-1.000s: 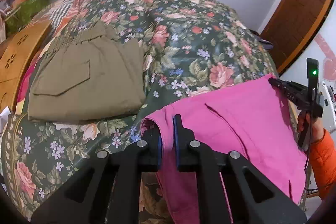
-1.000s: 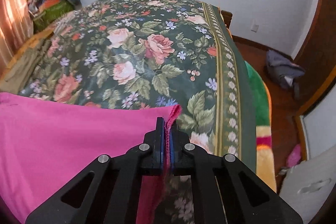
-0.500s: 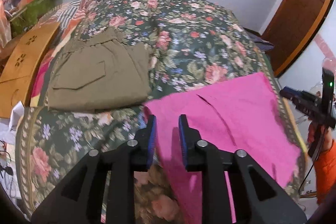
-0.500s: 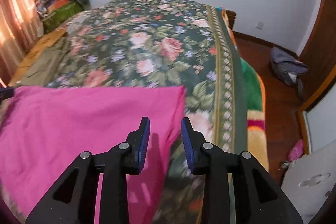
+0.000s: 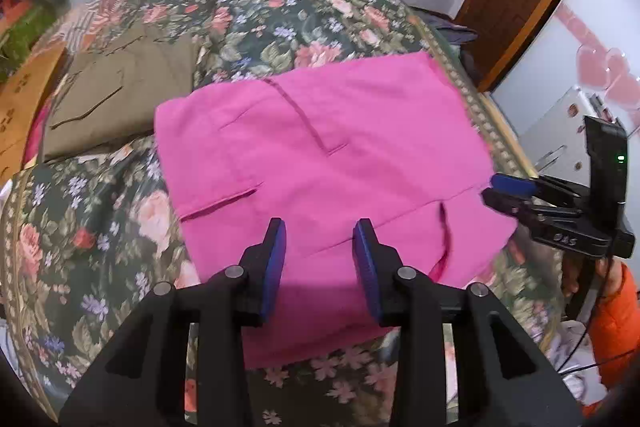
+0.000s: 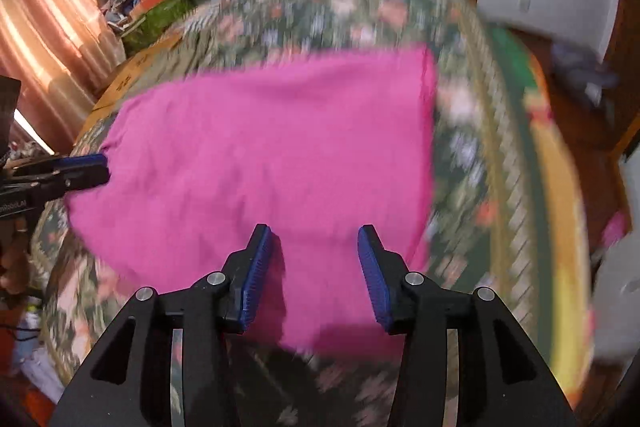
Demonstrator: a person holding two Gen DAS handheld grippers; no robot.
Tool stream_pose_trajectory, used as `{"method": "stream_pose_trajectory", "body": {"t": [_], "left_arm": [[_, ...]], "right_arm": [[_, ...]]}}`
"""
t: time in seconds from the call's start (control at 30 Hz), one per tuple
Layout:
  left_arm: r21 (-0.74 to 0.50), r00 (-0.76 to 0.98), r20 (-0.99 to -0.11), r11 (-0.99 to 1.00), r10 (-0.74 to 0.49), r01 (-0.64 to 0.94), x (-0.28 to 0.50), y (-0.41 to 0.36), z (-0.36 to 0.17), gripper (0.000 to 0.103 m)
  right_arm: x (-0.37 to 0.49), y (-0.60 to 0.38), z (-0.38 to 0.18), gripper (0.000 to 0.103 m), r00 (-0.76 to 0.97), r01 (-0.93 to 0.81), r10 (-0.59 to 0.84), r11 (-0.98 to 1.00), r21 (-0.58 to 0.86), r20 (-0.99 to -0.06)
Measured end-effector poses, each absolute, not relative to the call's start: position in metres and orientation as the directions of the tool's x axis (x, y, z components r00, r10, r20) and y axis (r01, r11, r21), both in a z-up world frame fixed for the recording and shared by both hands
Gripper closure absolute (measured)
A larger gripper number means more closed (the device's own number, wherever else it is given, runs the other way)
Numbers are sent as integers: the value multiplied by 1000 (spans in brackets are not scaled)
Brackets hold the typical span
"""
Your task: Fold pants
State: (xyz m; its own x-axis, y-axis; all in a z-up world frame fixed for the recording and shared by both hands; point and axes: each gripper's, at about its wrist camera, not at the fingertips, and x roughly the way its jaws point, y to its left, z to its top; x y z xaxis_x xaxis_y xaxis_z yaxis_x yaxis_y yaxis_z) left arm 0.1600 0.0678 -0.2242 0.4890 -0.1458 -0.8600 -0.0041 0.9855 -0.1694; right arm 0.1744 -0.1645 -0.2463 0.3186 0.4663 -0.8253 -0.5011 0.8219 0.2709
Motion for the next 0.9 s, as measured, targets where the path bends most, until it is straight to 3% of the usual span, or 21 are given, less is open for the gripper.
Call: {"method": "stream_pose_trajectory", "body": {"t": [0.27,0.4,0.67,0.8,0.9], "left_arm": [[-94,514,-854,996,-76,-9,132,75,-224,54],[-61,524,-851,997,-33,-36,119,81,-221,36],[-167,528,-845,980,-87,-105,96,104,-200,28],[-201,522,-845,973,-114,-113,85,98,-198,15],[-252,497,-852,961,-164,-115,82,88,-208,13]], "right_arm": [[162,-183,-251,60,343,-434,478,844,315,-808],[153,-188,-248,56,359,-421,456,858,295,-815],[141,-206,-232,53,403,-388,395,891,237,-826],[135,-208,-213,53,456,-400,393,892,210,-798],[130,-203,-200,51,487,-427,414,881,204,-769]]}}
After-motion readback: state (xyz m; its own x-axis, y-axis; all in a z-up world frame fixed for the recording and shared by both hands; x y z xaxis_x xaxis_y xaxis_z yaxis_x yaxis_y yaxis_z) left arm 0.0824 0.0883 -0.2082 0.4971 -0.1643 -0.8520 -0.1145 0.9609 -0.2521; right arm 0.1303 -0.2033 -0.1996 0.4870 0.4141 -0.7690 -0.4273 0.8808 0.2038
